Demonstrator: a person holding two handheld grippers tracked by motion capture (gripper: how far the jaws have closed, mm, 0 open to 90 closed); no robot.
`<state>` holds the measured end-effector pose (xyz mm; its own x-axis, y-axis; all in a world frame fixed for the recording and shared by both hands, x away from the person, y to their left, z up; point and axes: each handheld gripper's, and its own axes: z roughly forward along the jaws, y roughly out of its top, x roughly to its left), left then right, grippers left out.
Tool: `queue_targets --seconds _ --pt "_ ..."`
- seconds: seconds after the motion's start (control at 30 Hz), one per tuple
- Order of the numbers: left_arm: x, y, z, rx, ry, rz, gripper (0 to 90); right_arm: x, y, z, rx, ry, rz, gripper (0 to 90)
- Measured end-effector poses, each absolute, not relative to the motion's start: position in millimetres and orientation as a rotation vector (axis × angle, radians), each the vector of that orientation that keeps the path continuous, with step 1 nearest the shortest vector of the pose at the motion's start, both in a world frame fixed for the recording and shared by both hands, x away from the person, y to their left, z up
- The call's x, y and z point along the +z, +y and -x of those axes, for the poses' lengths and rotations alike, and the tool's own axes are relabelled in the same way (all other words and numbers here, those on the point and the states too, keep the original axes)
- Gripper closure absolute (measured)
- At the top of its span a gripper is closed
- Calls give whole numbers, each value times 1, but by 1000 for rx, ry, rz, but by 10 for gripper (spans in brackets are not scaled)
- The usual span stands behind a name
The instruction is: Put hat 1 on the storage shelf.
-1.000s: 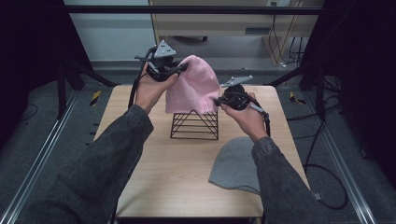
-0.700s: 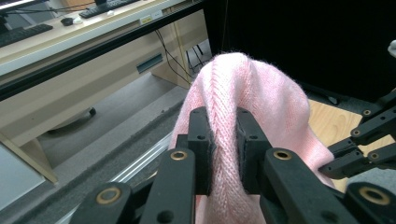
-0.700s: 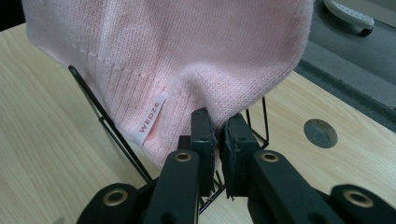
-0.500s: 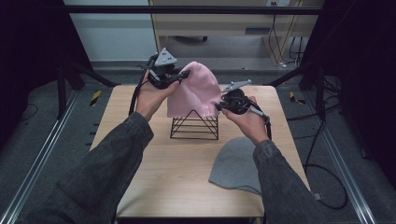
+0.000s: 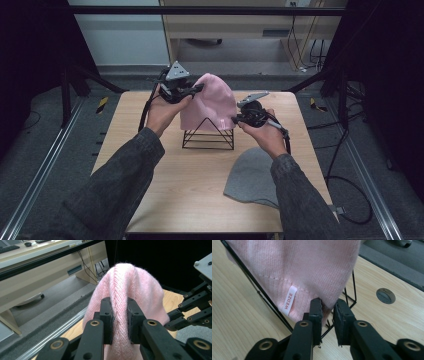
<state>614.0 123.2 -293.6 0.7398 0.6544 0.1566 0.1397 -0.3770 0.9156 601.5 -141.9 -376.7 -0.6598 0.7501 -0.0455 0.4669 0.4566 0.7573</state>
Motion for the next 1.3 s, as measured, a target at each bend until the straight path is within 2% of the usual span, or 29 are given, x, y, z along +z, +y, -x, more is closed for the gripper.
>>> queue_targets --seconds 0.37,0.7,0.93,1.3 --pt "-307 121 -609 618 593 -1941 762 -372 -143 -597 1043 2307 -1032 633" --pt "-317 127 -593 568 594 -1935 768 -369 -148 -585 1028 2279 -1040 574" --pt "-324 125 -577 542 589 -1946 783 -374 -163 -574 996 2274 -1069 564" --pt "-345 128 -578 554 663 -1990 773 -383 -185 -559 955 2271 -1110 522"
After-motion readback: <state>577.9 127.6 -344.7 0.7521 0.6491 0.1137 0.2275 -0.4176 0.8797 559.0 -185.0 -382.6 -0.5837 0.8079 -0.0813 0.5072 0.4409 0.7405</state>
